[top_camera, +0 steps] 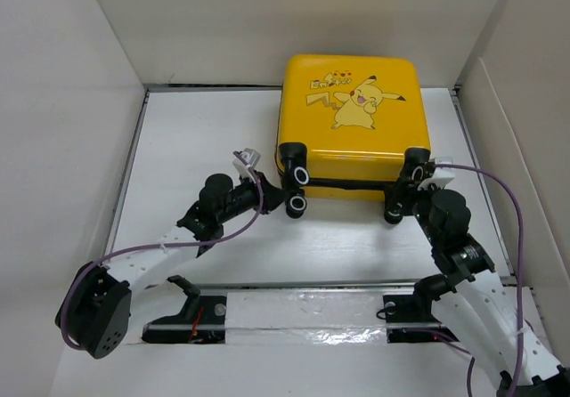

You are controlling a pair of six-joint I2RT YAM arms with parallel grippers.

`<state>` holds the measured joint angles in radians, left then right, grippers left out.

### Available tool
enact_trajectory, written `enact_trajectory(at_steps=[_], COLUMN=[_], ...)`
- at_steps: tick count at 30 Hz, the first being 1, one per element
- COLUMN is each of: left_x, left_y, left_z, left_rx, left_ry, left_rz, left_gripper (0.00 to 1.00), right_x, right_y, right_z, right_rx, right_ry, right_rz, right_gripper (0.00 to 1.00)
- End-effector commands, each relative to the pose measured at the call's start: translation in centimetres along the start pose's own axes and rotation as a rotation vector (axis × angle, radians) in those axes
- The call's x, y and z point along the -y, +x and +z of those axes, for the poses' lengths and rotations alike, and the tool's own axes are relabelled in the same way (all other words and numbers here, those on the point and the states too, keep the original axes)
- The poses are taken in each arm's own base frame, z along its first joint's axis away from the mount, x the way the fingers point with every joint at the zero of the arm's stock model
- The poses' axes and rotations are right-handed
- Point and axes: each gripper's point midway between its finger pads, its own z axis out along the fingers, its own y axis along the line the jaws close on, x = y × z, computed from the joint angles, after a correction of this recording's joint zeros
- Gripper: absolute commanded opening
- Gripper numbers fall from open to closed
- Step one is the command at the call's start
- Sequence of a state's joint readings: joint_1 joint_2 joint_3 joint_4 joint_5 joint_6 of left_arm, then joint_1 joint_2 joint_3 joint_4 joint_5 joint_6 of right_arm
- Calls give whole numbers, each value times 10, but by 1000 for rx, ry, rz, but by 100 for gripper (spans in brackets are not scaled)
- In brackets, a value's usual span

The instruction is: Pack the luggage

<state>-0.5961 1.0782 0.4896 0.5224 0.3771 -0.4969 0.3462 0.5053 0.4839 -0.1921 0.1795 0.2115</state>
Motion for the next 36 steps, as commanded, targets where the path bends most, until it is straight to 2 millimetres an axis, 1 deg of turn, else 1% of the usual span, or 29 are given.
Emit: enact_trajectory(at_steps=[1,2,3,5,6,7,8,9,10,11,12,13,14,15,16,18,19,21,22,23,25,26,27,28,32,33,34,35,36], left_x=[23,25,26,31,36,35,34,37,36,36,36,35,31,31,25,15,7,-7,-15,-31,-39,-43,-47,-43,-35,-39,-35,-35,-40], left_y=[0,1,2,-5,-11,-12,-17,-22,-24,-27,-29,-29,-30,-33,-30,-37,-35,-45,-44,-53,-59,-63,-61,-68,-73,-70,-77,-79,-75], left_z=[-8,-9,-12,-16,-21,-23,-24,-29,-30,-31,-32,-32,-33,-35,-37,-42,-45,-54,-58,-65,-70,-71,-66,-63,-39,-32,-28,-25,-18], left_rx=[17,17,27,62,87,95,118,142,153,167,174,167,173,184,172,202,188,236,226,274,299,315,294,291,230,212,220,215,189], left_ry=[115,125,133,152,159,151,135,141,134,125,122,106,82,72,38,-38,-89,-193,-253,-349,-415,-441,-456,-449,-402,-406,-394,-394,-405], left_rz=[-16,-19,-17,-9,0,-4,-5,-2,-4,-6,-2,-4,-5,-4,-13,-21,-32,-43,-52,-62,-73,-73,-70,-46,2,5,10,14,19], left_gripper=[0,0,0,0,0,7,22,51,61,69,78,81,83,85,86,86,86,86,85,85,86,87,90,92,96,96,96,96,96], right_x=[-32,-32,-34,-45,-55,-61,-67,-75,-79,-80,-73,-70,-65,-54,-49,-39,-38,-37,-37,-37,-42,-44,-49,-48,-42,-44,-45,-44,-46], right_y=[-31,-27,-23,-30,-40,-47,-55,-56,-72,-75,-73,-84,-87,-91,-93,-99,-101,-101,-101,-97,-80,-72,-63,-46,-20,-25,-23,-10,-9], right_z=[-6,-6,-5,-11,-17,-22,-26,-30,-35,-33,-32,-34,-34,-35,-37,-46,-50,-57,-60,-61,-58,-57,-55,-51,-52,-56,-56,-51,-46], right_rx=[23,14,12,53,77,96,114,104,128,115,81,100,105,123,135,177,187,191,193,180,125,106,89,51,23,58,59,41,62], right_ry=[-168,-174,-188,-254,-302,-339,-370,-415,-424,-422,-385,-356,-327,-261,-233,-190,-187,-191,-191,-196,-237,-253,-286,-286,-273,-283,-288,-286,-294], right_rz=[-75,-76,-76,-66,-66,-82,-88,-98,-120,-133,-142,-142,-142,-138,-127,-115,-105,-102,-105,-112,-118,-113,-110,-98,-55,-33,7,22,44], right_gripper=[79,79,75,58,52,44,31,16,16,17,26,34,42,56,61,74,77,82,82,81,60,43,12,2,0,14,23,33,46])
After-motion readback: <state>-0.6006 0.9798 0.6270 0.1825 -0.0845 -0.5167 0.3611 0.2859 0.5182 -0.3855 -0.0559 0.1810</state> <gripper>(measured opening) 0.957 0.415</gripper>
